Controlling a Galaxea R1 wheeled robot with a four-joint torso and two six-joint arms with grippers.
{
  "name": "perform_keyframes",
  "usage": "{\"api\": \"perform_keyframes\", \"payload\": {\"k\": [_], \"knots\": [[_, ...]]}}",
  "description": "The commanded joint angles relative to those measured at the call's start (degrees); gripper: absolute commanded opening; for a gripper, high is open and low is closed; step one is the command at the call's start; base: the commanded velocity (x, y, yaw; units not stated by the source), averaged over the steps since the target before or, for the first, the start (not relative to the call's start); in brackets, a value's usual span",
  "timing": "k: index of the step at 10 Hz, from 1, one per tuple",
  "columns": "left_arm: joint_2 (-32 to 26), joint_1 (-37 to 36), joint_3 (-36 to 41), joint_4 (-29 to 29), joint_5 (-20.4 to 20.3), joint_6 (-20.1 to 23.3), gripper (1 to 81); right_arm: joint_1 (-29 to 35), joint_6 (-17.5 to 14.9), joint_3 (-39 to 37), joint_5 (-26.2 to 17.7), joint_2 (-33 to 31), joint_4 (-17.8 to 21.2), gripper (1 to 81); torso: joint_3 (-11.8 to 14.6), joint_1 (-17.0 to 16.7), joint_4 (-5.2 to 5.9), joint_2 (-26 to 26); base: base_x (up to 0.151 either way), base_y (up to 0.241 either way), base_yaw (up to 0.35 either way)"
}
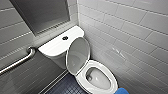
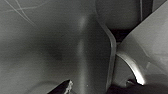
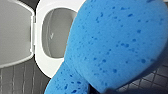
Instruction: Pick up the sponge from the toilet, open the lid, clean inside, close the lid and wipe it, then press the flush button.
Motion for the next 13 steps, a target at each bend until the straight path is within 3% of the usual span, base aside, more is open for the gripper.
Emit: {"api": "perform_keyframes", "payload": {"k": [1, 4, 5, 9, 10, 12, 13], "knots": [[0.2, 1.4, 1.0, 0.3, 4.8, 0.4, 81.1, 7.2, -0.3, 5.0, -6.7, -5.7, -3.8, 1.0, 0.0, 0.0, 0.00, 0.0, 0.000, 0.000, 0.000], [0.2, 1.4, 1.0, 0.3, 4.8, 0.5, 81.1, 16.2, -0.2, 5.6, -14.6, -4.5, -3.3, 1.0, 0.0, 0.0, 0.00, 0.0, 0.000, 0.000, 0.000], [0.2, 1.4, 1.0, 0.3, 4.8, 0.5, 81.1, 19.3, 0.2, 4.7, -16.6, -2.9, -3.1, 1.0, 0.0, 0.0, 2.15, 0.0, 0.000, 0.000, 0.000], [0.2, 1.4, 1.0, 0.2, 4.7, 0.4, 81.1, 27.6, 0.5, -4.8, -25.4, 8.4, -3.1, 1.0, 0.0, 0.0, 6.75, 0.0, 0.000, 0.000, 0.000], [0.2, 1.3, 1.0, 0.2, 4.8, 0.4, 81.1, 29.8, 0.7, -8.0, -27.5, 11.6, -3.0, 1.0, 0.0, 0.0, 5.02, 0.0, 0.000, 0.000, 0.000], [0.2, 1.3, 1.0, 0.2, 4.8, 0.4, 81.1, 33.4, 2.7, -14.1, -31.4, 18.4, -3.0, 1.0, 0.0, 0.0, 6.88, 0.0, 0.000, 0.000, 0.000], [0.1, 1.3, 1.0, 0.2, 4.7, 0.4, 81.1, 34.5, 5.3, -17.2, -31.4, 21.3, -3.1, 1.0, 0.0, 0.0, 6.92, 0.0, 0.000, 0.000, 0.000]]}}
